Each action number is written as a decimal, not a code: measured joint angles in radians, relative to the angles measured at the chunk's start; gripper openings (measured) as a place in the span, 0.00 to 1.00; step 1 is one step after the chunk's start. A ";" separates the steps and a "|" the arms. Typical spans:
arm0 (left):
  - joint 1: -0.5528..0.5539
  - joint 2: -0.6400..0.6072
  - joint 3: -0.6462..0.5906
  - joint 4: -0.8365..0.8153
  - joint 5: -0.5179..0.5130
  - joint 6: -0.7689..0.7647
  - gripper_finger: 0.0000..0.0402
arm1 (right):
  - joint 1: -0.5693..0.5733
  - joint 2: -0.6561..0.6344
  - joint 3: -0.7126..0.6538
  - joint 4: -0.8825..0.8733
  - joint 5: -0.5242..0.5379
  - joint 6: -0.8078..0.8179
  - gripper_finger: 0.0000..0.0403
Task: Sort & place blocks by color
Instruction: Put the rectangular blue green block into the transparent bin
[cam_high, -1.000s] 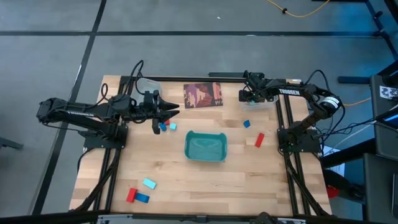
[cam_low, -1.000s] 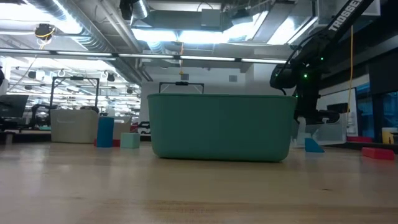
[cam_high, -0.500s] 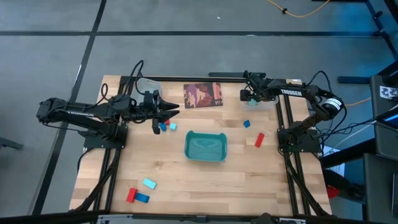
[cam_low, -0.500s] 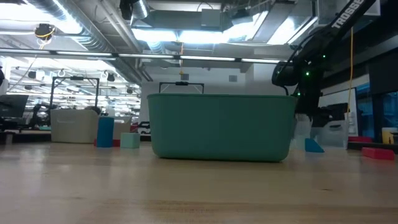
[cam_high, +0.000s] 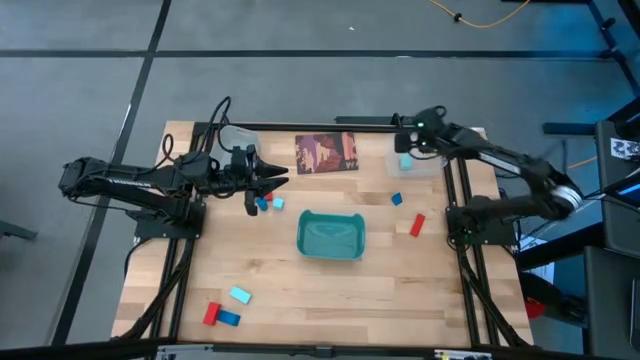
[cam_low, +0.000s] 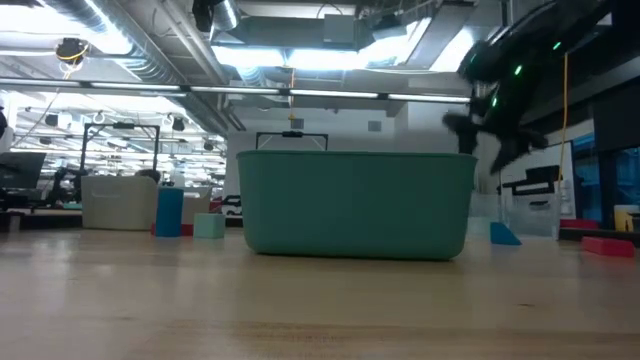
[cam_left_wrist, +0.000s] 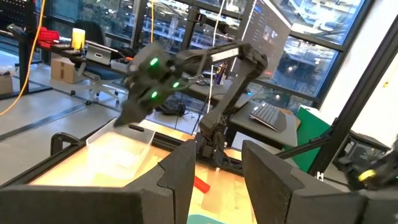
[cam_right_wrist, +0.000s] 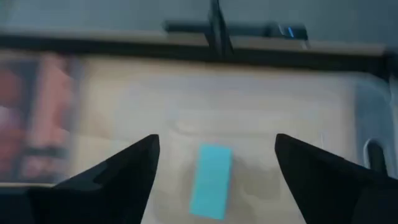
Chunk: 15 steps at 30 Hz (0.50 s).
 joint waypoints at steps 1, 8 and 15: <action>0.000 0.000 0.000 0.000 0.000 0.000 0.31 | 0.012 -0.046 0.000 0.017 -0.025 -0.007 0.80; 0.000 0.000 0.000 0.000 0.000 0.000 0.31 | 0.166 -0.271 0.001 0.314 -0.404 -0.017 0.80; 0.000 0.000 0.000 0.000 0.005 0.000 0.31 | 0.439 -0.303 0.002 0.684 -0.591 -0.043 0.80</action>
